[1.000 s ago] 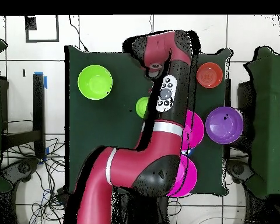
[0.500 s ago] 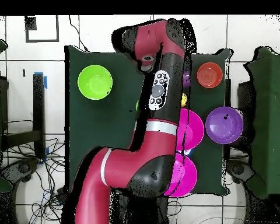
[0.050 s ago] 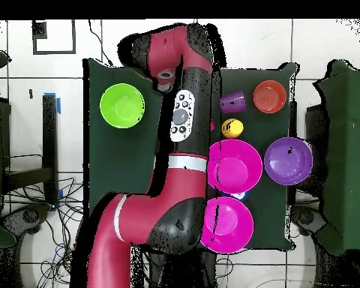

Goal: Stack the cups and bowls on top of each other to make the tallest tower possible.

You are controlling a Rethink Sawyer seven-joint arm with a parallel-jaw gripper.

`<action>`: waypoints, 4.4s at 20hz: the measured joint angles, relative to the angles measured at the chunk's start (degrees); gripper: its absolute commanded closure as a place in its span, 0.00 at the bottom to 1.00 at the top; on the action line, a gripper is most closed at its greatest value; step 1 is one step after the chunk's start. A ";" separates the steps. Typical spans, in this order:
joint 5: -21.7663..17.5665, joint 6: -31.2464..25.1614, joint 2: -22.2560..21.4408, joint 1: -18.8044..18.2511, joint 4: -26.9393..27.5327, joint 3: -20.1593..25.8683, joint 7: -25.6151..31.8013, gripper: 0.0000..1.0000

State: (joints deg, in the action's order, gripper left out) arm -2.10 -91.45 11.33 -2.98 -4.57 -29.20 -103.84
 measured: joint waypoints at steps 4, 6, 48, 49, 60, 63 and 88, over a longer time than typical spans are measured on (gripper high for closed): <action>0.85 0.39 1.11 1.30 0.00 -0.13 -2.26 0.00; 0.83 0.84 1.59 1.54 0.01 -0.23 -3.19 0.00; 2.17 2.68 8.42 0.37 0.05 -10.98 -6.58 0.00; 2.20 2.71 8.41 0.28 0.05 -11.11 -6.58 0.00; 2.23 2.71 8.83 -0.01 -0.47 -12.42 -6.58 0.00; 2.23 2.72 8.94 -0.01 -0.55 -12.72 -6.58 0.00; 2.89 5.29 3.96 1.60 -11.56 -12.58 -6.58 1.00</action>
State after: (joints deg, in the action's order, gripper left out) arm 0.79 -86.16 15.29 -1.38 -16.13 -41.77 -110.43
